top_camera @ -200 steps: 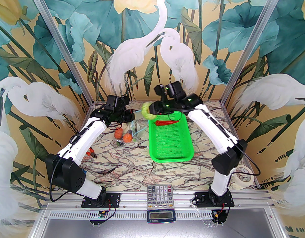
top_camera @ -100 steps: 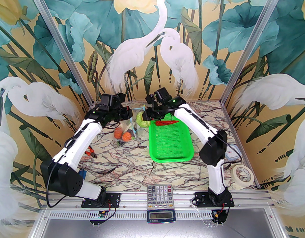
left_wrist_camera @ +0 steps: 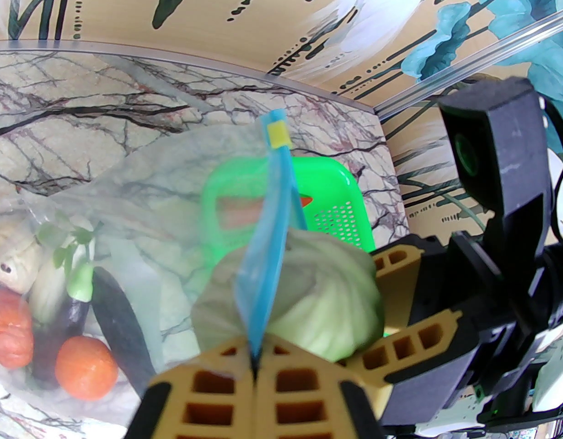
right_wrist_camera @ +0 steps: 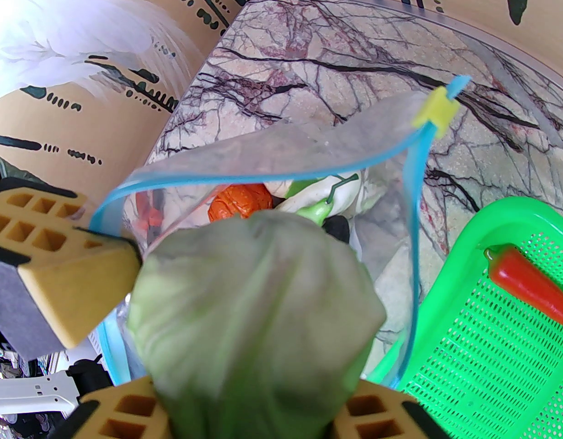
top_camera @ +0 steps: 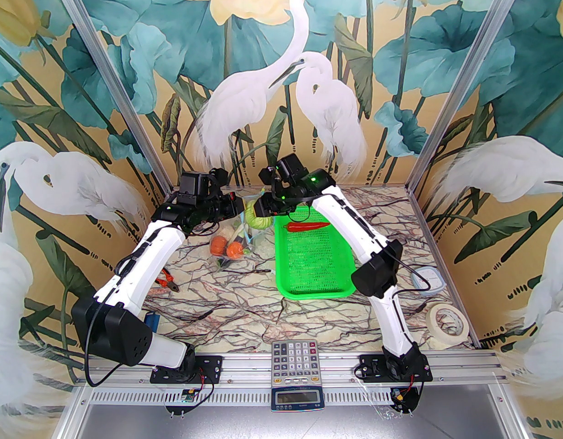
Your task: Place the food in the zip-top bag and seal the zipper
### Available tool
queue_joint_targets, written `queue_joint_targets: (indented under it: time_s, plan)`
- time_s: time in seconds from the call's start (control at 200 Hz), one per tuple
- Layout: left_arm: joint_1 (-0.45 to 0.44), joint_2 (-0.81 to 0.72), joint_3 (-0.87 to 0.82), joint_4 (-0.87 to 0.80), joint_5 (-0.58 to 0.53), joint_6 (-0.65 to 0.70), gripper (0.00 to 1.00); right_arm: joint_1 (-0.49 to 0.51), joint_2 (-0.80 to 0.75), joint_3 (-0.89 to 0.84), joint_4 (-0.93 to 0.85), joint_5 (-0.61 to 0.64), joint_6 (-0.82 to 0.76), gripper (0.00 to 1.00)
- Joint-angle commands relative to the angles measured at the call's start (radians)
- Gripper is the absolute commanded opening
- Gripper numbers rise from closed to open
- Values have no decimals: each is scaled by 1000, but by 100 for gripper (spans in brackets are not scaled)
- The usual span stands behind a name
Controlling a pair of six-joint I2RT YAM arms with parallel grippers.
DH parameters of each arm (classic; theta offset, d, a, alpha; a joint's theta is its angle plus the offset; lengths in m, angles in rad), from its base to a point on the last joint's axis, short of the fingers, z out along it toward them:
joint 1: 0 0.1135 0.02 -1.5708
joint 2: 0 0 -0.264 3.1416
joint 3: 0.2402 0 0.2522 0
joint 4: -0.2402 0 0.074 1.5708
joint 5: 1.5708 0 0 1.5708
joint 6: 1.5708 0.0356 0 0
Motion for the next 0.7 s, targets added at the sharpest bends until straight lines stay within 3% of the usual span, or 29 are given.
queue_joint_targets:
  time_s: [0.0, 0.105, 0.25, 0.49, 0.62, 0.69]
  plan:
    - [-1, 8, 19, 19, 51, -9, 0, 13, 38, 28, -20, -25, -19, 50]
    - [0, 9, 26, 20, 58, -11, 0, 20, 47, 28, -29, -23, -23, 57]
    - [-1, 7, 26, 23, 67, -15, 0, 27, 31, 34, -30, -13, -30, 76]
    - [-1, -7, 17, 20, 61, -13, 0, 6, -82, 6, -4, 21, -35, 80]
    - [1, -14, 15, 17, 57, -10, 0, -25, -186, -112, 64, 7, -19, 81]
    - [1, -18, 14, 15, 56, -9, 0, -45, -241, -192, 106, -4, -7, 87]
